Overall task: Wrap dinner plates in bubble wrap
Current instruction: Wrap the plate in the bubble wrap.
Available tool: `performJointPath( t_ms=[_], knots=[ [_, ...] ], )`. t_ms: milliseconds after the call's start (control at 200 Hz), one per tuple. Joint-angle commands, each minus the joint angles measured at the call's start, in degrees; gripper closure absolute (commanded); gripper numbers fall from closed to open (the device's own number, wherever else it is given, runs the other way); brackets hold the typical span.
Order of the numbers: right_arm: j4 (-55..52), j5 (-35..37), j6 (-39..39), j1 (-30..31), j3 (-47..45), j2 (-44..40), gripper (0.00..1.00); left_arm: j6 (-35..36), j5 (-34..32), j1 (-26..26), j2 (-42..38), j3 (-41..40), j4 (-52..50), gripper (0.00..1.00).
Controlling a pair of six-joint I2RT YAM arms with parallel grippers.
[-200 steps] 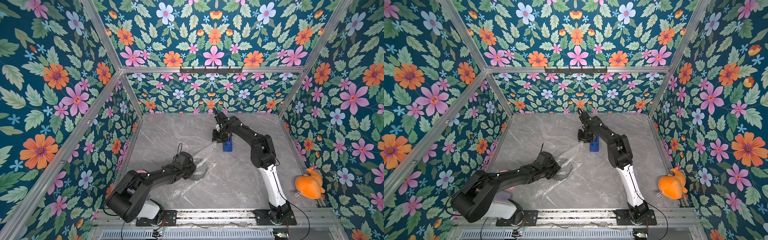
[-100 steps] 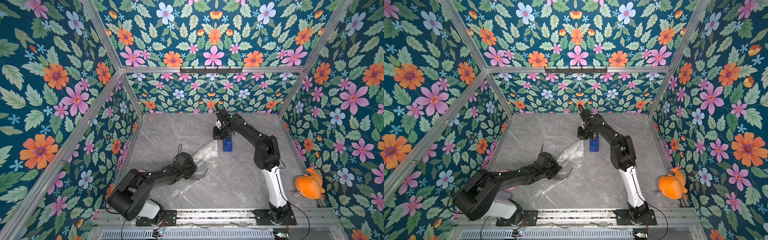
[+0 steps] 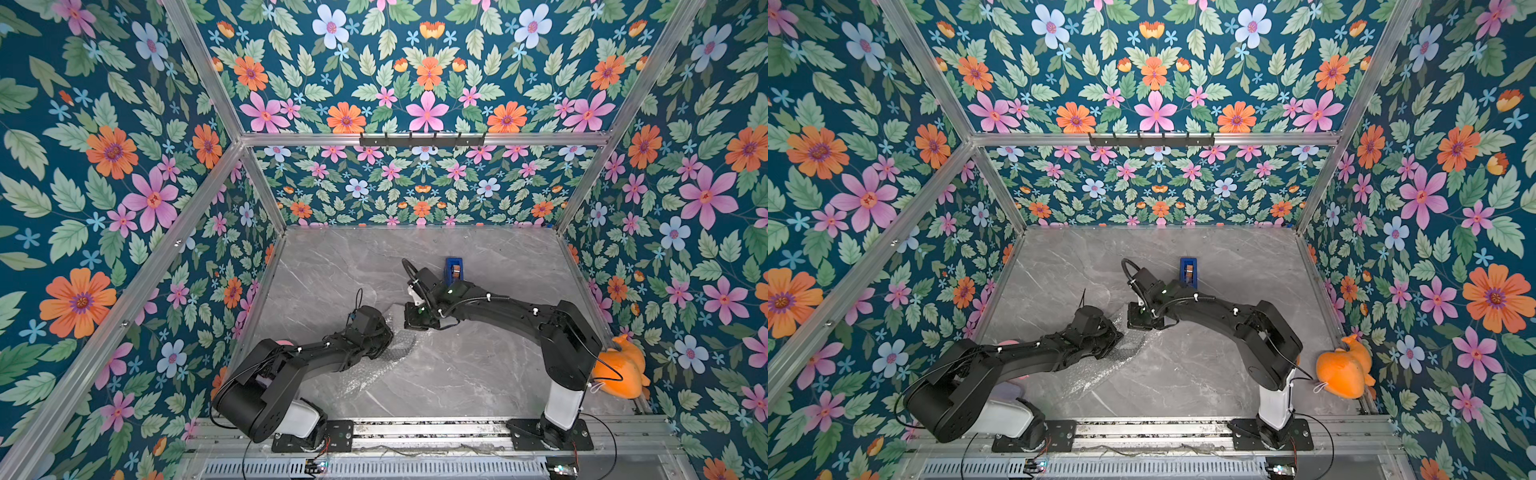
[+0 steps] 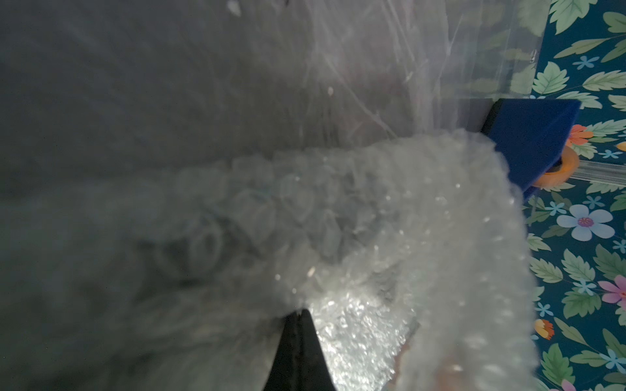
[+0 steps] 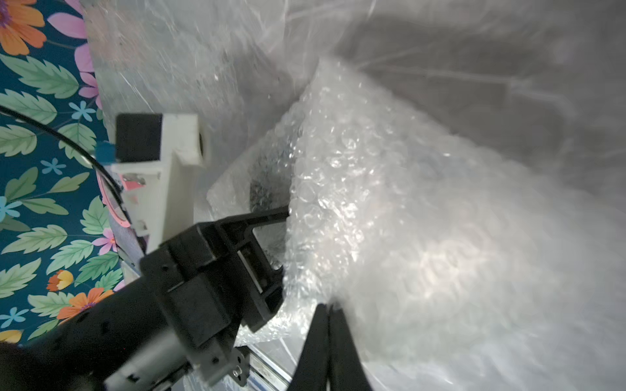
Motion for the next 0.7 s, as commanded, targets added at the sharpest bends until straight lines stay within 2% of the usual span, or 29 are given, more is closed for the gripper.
performJointPath(
  t_ms=[0,110,310,450,585,695],
  knots=[
    [9.0,1.4,9.0,1.1,-1.3,2.9,1.00,-0.1,-1.2,0.0,-0.6,-0.6,-4.6,0.99],
    [10.6,0.9,10.7,1.3,-1.7,6.2,1.00,0.2,-1.9,0.0,-1.7,-0.2,-5.1,0.99],
    [5.5,3.2,12.4,0.8,-2.2,7.9,1.00,0.5,-1.9,0.1,-2.9,1.3,-6.6,0.96],
    [4.6,3.1,12.8,0.6,-3.1,8.7,1.00,2.2,-2.7,1.0,-4.3,4.5,-12.0,0.95],
    [4.8,3.1,12.7,0.3,-3.4,8.7,1.00,2.5,-3.5,2.6,-7.6,4.1,-15.3,0.95],
    [4.8,2.8,12.3,0.1,-2.7,8.4,1.00,2.4,-2.9,3.8,-9.4,1.5,-16.9,1.00]
  ],
)
